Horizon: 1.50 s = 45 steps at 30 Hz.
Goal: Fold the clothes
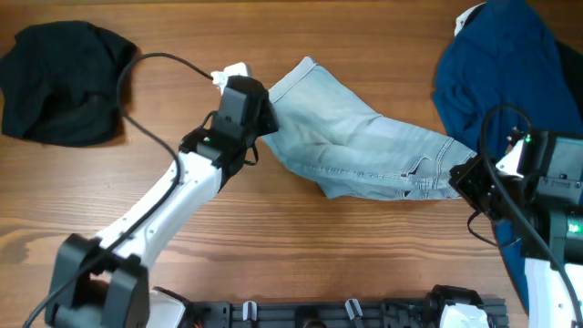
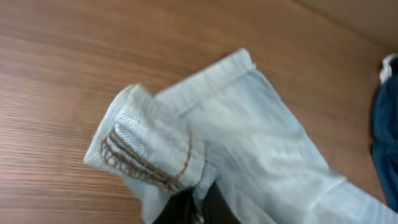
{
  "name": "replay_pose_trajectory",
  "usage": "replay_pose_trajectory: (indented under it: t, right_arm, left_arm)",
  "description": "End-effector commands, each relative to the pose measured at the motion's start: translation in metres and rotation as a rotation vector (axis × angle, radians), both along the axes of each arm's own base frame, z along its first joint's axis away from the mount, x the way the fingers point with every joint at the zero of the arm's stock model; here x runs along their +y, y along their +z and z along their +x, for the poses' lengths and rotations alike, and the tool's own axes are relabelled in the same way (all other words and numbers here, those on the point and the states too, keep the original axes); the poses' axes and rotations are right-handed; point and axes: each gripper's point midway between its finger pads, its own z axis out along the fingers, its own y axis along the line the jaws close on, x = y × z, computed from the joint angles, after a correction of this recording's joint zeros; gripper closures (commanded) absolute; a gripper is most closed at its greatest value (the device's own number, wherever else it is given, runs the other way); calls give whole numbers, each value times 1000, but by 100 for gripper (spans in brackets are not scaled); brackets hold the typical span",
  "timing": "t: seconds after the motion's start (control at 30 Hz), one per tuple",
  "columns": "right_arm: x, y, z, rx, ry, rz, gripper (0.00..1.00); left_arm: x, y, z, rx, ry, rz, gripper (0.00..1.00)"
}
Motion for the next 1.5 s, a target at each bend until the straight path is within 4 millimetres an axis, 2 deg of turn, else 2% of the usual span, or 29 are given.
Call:
replay_pose_trajectory:
  t: [0.0,0.1,0.2,0.4,0.57,0.73,0.9,1.03,1.27,1.37,1.47]
  right_arm:
    - [-4,9,15,-39,-50,19,96]
    - [-7,1,28,-17,-78,32,96]
    - [-11,-16,46,42,-139,63,96]
    - [-24,-40,82,77,-303,122,96]
    - [-48,-59,97,112,-466,173,96]
    - [-87,-81,87,195,-652,244,96]
    - [-125,-105,48,340,-811,242,96]
    - [-140,-118,34,403,-860,211,96]
    - [-140,-156,20,568,-849,196,96]
    - [-136,-172,15,623,-842,201,96]
    - [-133,-185,9,666,-839,205,95]
  left_arm:
    - [-13,-5,1,4,-65,-32,96]
    - [-15,0,5,-21,-66,-42,96]
    - [-16,1,9,-36,-67,-48,96]
    - [-17,-7,9,-20,-66,-41,96]
    - [-16,-13,8,-2,-65,-34,96]
    - [-17,-20,8,12,-65,-28,96]
    - [-16,-23,8,21,-65,-25,96]
    - [-16,-25,6,28,-67,-22,96]
    - [-20,-20,9,6,-72,-31,96]
    - [-26,-6,20,-77,-102,-31,96]
    - [-37,14,43,-226,-138,-41,96]
